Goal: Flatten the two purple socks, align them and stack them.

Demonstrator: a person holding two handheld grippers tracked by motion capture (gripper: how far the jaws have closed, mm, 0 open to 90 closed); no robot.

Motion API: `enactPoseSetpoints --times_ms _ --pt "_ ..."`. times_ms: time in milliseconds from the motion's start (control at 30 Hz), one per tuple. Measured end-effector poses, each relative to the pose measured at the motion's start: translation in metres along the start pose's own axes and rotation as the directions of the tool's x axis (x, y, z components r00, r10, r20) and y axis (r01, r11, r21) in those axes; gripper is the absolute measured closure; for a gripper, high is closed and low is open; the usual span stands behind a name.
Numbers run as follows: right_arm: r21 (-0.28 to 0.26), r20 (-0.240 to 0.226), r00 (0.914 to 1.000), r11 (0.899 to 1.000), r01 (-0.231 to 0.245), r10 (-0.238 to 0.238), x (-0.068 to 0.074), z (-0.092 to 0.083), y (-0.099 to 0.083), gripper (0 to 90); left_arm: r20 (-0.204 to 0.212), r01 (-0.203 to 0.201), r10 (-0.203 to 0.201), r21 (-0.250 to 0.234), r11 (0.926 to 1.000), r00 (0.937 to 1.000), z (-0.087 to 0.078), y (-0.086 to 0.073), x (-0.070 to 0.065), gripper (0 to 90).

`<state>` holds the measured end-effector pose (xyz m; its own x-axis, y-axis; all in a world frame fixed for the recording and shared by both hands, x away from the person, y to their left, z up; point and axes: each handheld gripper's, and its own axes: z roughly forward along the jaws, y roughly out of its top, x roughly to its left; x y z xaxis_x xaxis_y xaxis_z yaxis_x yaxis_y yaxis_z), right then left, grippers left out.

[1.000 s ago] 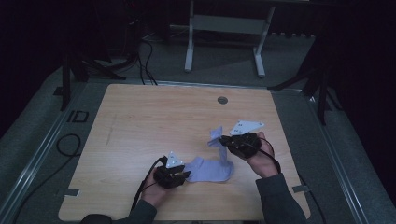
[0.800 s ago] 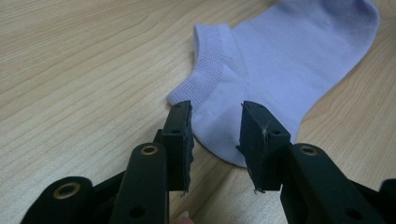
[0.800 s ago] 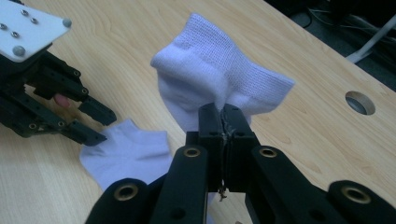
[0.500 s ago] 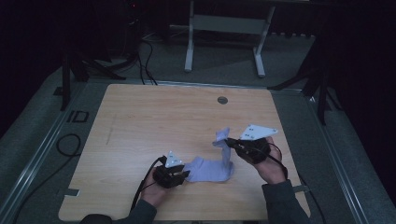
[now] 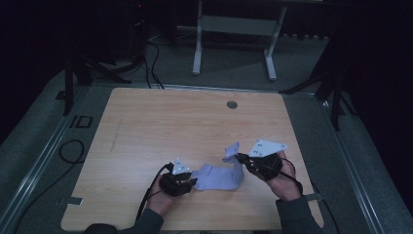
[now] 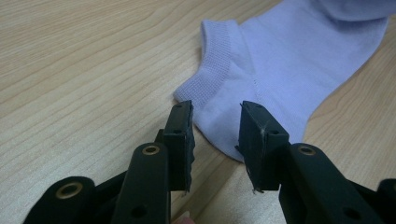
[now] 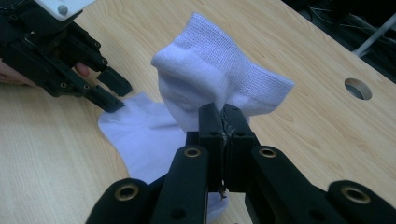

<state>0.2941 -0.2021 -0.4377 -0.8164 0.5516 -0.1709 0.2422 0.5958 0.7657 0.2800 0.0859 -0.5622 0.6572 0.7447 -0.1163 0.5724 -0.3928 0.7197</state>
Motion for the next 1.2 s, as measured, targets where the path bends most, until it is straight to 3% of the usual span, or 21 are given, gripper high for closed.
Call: enactPoseSetpoints --times_ms 200,300,600,900,1100,1133,1200 --pt "-0.036 0.038 0.9993 0.999 0.003 -0.002 -0.003 -0.025 0.004 88.5 0.003 0.0 0.0 0.001 1.0 1.0 0.001 0.0 -0.001 65.7" --pt "-0.031 0.049 0.9988 1.0 0.003 -0.001 -0.003 -0.027 0.002 88.5 0.002 0.0 0.0 0.002 1.0 1.0 0.001 0.0 -0.001 65.7" --pt "0.009 0.015 0.9995 1.0 -0.029 0.029 0.0 0.002 -0.012 88.5 0.011 0.002 -0.002 0.003 1.0 0.9999 0.001 0.0 0.0 65.8" --pt "-0.002 0.0 1.0 1.0 -0.007 0.007 0.007 0.007 0.0 88.4 0.013 0.004 -0.004 0.003 1.0 0.9999 0.001 0.0 0.001 65.7" --pt "0.085 -0.061 0.9981 0.996 0.0 0.005 0.022 0.047 -0.012 88.4 0.022 0.012 -0.012 0.009 0.9999 0.9997 -0.001 0.001 0.002 65.6" --pt "0.098 -0.068 0.9977 0.995 0.002 0.005 0.024 0.053 -0.014 88.4 0.082 0.046 -0.045 -0.011 0.9989 0.9956 -0.004 0.002 0.004 65.5" --pt "0.123 -0.087 0.9962 0.992 0.008 0.002 0.029 0.063 -0.018 88.4 0.12 0.062 -0.057 -0.035 0.9975 0.9912 -0.009 0.005 0.005 65.3"
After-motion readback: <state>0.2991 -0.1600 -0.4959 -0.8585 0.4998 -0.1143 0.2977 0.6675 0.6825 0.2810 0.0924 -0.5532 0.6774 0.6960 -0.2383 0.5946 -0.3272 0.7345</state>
